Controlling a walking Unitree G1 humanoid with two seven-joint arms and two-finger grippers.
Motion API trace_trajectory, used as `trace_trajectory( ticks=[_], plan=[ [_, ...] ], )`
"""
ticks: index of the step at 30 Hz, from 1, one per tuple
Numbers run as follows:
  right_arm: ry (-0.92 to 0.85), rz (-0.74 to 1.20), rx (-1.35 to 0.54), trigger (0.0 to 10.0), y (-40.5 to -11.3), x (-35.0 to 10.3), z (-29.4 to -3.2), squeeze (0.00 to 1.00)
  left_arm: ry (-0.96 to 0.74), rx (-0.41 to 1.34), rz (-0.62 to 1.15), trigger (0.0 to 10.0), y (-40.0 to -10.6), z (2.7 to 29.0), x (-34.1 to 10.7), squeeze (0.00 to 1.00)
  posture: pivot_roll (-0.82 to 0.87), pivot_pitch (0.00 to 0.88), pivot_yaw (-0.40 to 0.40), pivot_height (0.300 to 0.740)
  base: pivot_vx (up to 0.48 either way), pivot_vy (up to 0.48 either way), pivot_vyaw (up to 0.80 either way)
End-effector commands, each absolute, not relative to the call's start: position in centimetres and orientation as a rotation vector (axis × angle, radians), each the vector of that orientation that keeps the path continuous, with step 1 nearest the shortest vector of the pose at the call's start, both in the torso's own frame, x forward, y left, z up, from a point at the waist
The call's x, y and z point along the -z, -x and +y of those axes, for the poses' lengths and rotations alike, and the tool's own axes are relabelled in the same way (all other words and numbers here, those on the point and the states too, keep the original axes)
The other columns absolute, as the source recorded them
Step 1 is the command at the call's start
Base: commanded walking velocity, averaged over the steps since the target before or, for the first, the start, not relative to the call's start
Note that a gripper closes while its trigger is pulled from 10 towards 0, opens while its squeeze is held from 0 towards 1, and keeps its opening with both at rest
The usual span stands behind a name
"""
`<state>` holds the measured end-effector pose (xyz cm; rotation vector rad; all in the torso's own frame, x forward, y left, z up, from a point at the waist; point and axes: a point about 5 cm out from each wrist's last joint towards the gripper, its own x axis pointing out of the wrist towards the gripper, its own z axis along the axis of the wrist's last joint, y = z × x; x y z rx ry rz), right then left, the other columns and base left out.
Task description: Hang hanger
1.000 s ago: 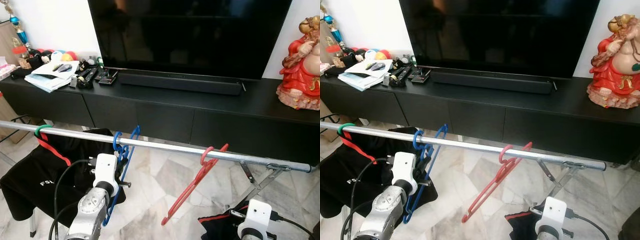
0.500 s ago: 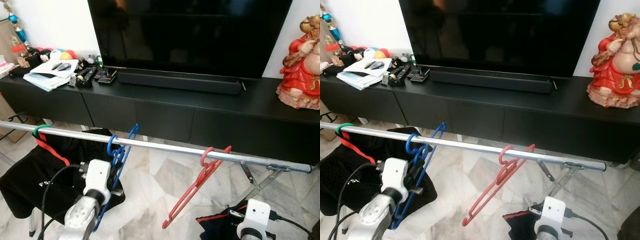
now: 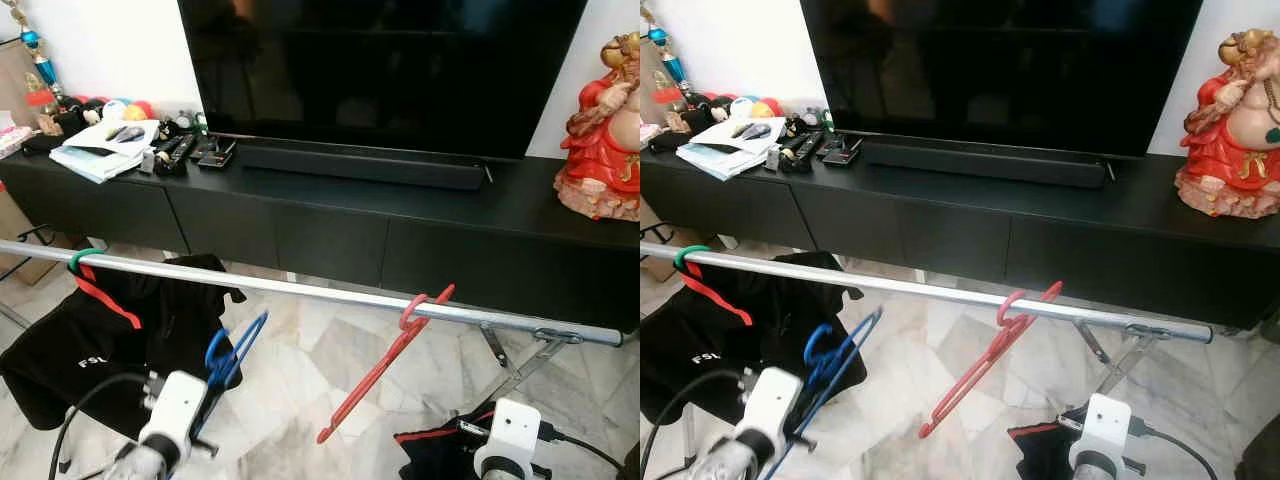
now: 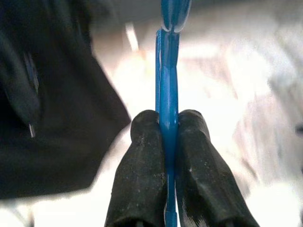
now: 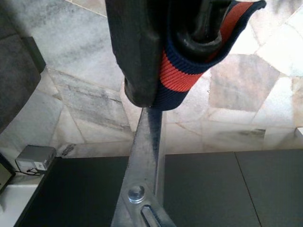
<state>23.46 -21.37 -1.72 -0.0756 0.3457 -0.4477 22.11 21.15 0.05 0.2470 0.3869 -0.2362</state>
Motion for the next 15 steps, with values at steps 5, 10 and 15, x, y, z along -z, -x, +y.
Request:
trace_trajectory(
  ticks=[5, 10, 15],
  plan=[
    [0.079, 0.342, 0.438, 10.0, -23.5, 1.7, -21.2, 0.0, -0.138, 0.086, 0.575, 10.0, -20.3, 22.6, 3.3, 0.0, 0.04, 0.045, 0.05, 0.74, 0.0, 0.0, 0.0],
    [0.083, 0.344, 0.436, 10.0, -23.6, 1.7, -21.2, 0.0, -0.106, 0.006, 0.74, 10.0, -18.5, 23.0, 5.8, 0.0, 0.04, 0.046, 0.049, 0.74, 0.0, 0.0, 0.0],
    [0.086, 0.344, 0.437, 10.0, -23.5, 1.7, -21.3, 0.0, -0.105, -0.002, 0.852, 10.0, -17.0, 22.7, 7.3, 0.0, 0.04, 0.046, 0.049, 0.74, 0.0, 0.0, 0.0]
  ],
)
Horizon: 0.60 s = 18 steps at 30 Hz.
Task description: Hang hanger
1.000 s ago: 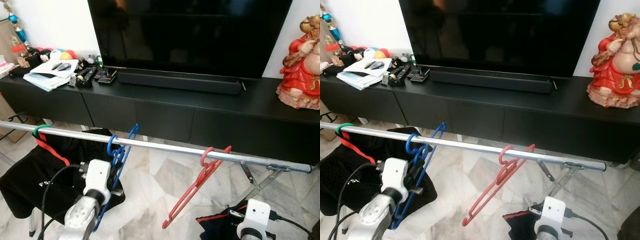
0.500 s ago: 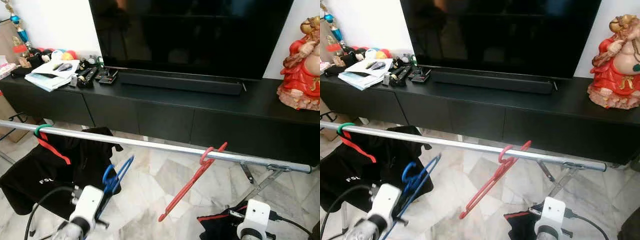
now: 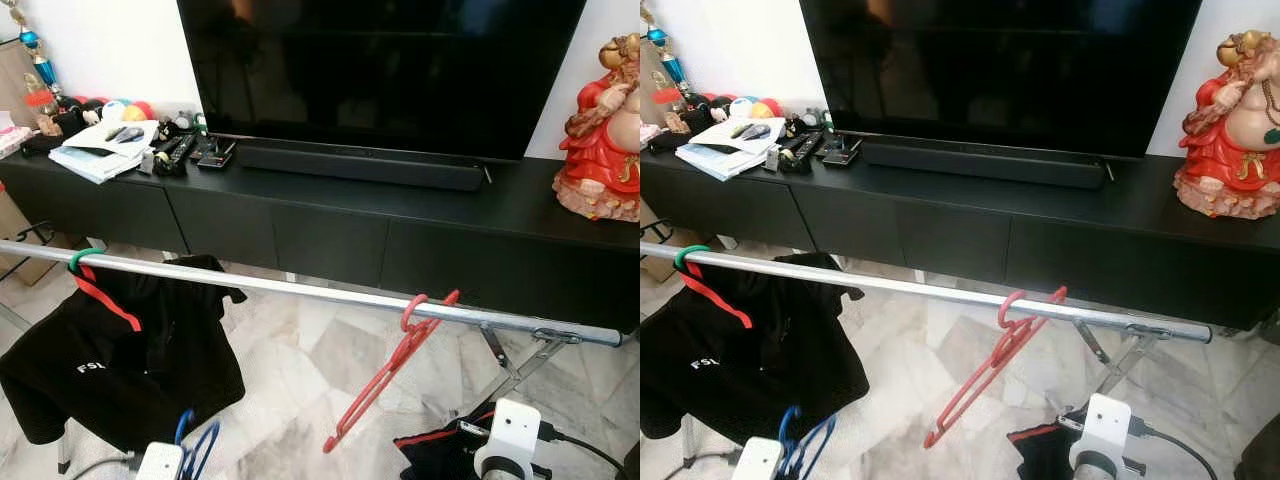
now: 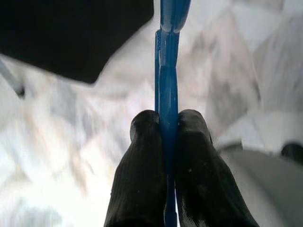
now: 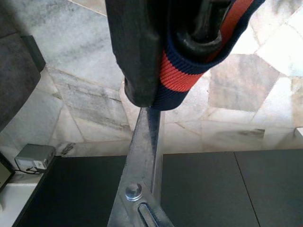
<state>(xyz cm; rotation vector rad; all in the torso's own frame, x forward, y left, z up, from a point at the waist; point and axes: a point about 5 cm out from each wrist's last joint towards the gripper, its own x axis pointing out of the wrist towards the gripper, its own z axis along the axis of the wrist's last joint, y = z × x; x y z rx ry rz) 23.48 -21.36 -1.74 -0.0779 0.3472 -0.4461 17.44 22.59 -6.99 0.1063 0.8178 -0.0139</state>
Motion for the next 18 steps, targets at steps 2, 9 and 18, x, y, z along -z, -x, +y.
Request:
trace_trajectory(
  ticks=[2, 9, 18],
  plan=[
    [0.109, 0.358, 0.421, 10.0, -23.4, 1.9, -21.2, 0.0, -0.109, -0.007, 0.897, 10.0, -16.2, 22.6, 7.9, 0.0, 0.04, 0.046, 0.049, 0.74, 0.0, 0.0, 0.0],
    [0.121, 0.349, 0.368, 10.0, -23.3, 2.0, -20.5, 0.0, -0.104, -0.032, 0.967, 10.0, -14.5, 22.7, 8.9, 0.0, 0.04, 0.045, 0.05, 0.74, 0.0, 0.0, 0.37],
    [0.102, 0.35, 0.375, 10.0, -23.4, 2.0, -20.5, 0.0, -0.099, -0.049, 1.022, 10.0, -13.3, 22.7, 9.5, 0.0, 0.04, 0.033, 0.052, 0.74, 0.0, 0.095, 0.36]
  ],
)
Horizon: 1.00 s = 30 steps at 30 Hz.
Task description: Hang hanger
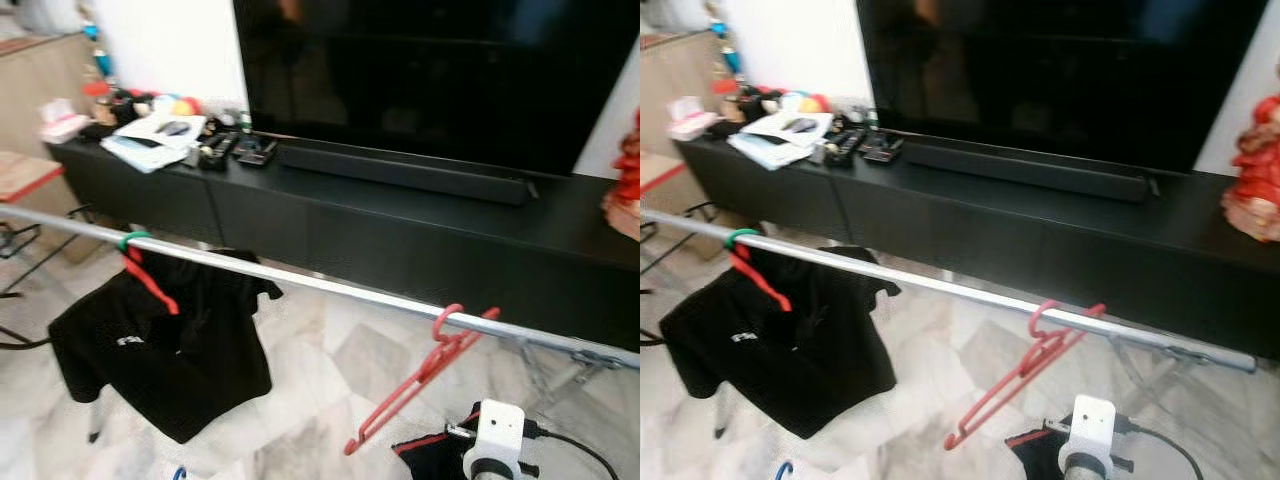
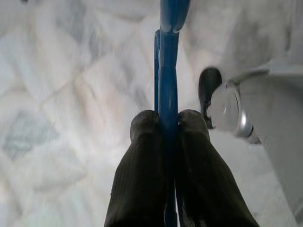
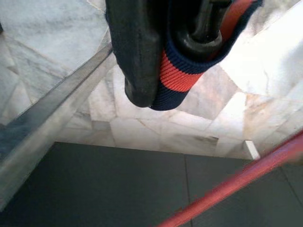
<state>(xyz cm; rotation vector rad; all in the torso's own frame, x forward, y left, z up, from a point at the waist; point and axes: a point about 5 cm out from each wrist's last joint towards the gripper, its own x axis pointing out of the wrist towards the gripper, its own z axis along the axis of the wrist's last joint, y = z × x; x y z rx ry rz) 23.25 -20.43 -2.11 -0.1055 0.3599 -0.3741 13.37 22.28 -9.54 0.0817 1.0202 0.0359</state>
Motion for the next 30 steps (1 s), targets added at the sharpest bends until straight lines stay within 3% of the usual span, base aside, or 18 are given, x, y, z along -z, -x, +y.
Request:
trace_trajectory(
  ticks=[1, 21, 30],
  plan=[
    [0.102, 0.351, 0.375, 10.0, -23.4, 2.0, -20.5, 0.0, -0.099, -0.05, 1.024, 10.0, -13.2, 22.7, 9.5, 0.0, 0.04, 0.033, 0.052, 0.74, 0.0, 0.3, 0.0],
    [0.117, 0.406, 0.434, 10.0, -22.9, 2.6, -21.1, 0.0, -0.084, -0.042, 1.082, 10.0, -12.5, 20.8, 10.3, 0.0, 0.04, 0.028, 0.056, 0.74, 0.0, 0.347, 0.0],
    [-0.067, 0.486, 0.646, 10.0, -21.5, 3.6, -23.2, 0.0, -0.089, -0.06, 1.093, 10.0, -11.6, 22.4, 10.2, 0.0, 0.04, 0.038, 0.056, 0.74, 0.0, 0.355, -0.09]
  ],
)
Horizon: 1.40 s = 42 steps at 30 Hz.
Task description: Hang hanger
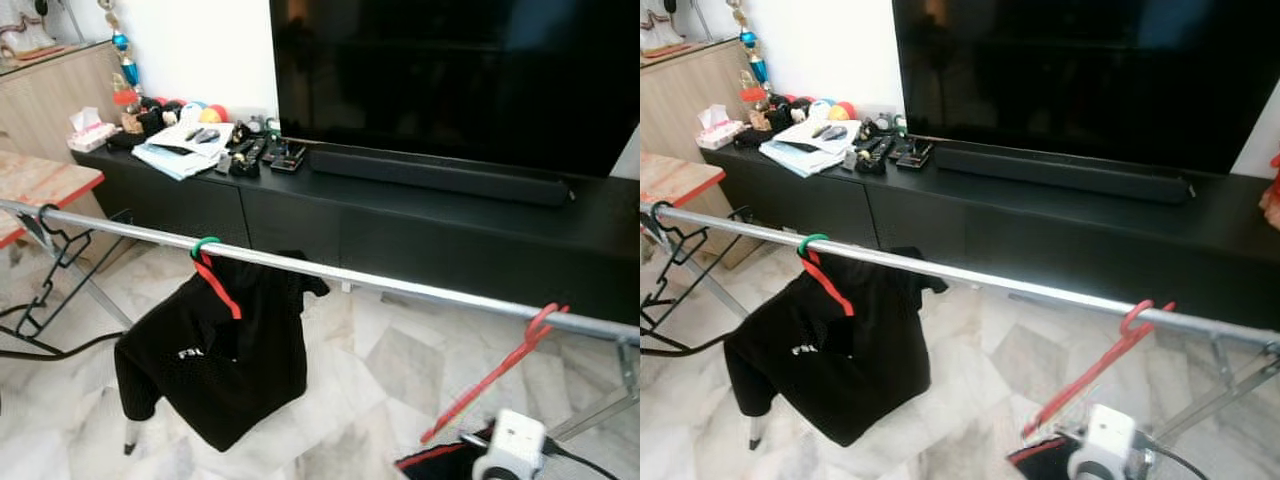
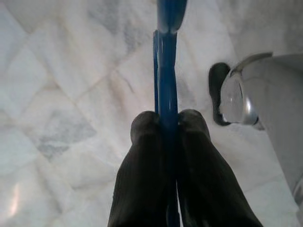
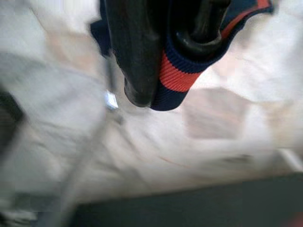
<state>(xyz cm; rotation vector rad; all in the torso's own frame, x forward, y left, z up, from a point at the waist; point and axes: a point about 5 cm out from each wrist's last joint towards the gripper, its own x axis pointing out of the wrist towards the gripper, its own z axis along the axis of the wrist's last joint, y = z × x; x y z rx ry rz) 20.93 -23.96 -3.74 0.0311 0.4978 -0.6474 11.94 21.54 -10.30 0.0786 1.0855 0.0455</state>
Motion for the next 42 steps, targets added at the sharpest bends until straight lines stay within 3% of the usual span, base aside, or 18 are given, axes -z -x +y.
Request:
trace_trajectory(
  ticks=[1, 9, 16, 27, 32, 42],
  plan=[
    [-0.077, 0.486, 0.653, 10.0, -21.5, 3.6, -23.3, 0.0, -0.089, -0.061, 1.093, 10.0, -11.6, 22.5, 10.2, 0.0, 0.04, 0.039, 0.056, 0.74, 0.0, 0.349, -0.8],
    [-0.079, 0.474, 0.643, 10.0, -21.7, 3.4, -23.2, 0.0, -0.091, -0.076, 1.095, 10.0, -11.5, 23.9, 9.9, 0.0, 0.04, 0.04, 0.056, 0.74, 0.0, 0.347, -0.8],
    [-0.074, 0.461, 0.639, 10.0, -21.8, 3.3, -23.2, 0.0, -0.094, -0.082, 1.098, 10.0, -11.4, 24.7, 9.7, 0.0, 0.04, 0.04, 0.056, 0.74, 0.0, 0.349, 0.0],
    [-0.066, 0.447, 0.632, 10.0, -22.0, 3.1, -22.9, 0.0, -0.086, -0.043, 1.094, 10.0, -11.7, 22.3, 10.2, 0.0, 0.04, 0.04, 0.056, 0.74, 0.0, 0.142, 0.0],
    [-0.064, 0.453, 0.631, 10.0, -21.9, 3.3, -23.1, 0.0, -0.082, -0.016, 1.074, 10.0, -13.1, 20.8, 10.1, 0.0, 0.04, 0.041, 0.054, 0.74, 0.0, 0.0, 0.0],
    [-0.059, 0.443, 0.628, 10.0, -22.0, 3.1, -22.9, 0.0, -0.083, -0.024, 1.069, 10.0, -12.9, 21.8, 10.0, 0.0, 0.04, 0.041, 0.054, 0.74, 0.0, 0.0, 0.0]
  ],
)
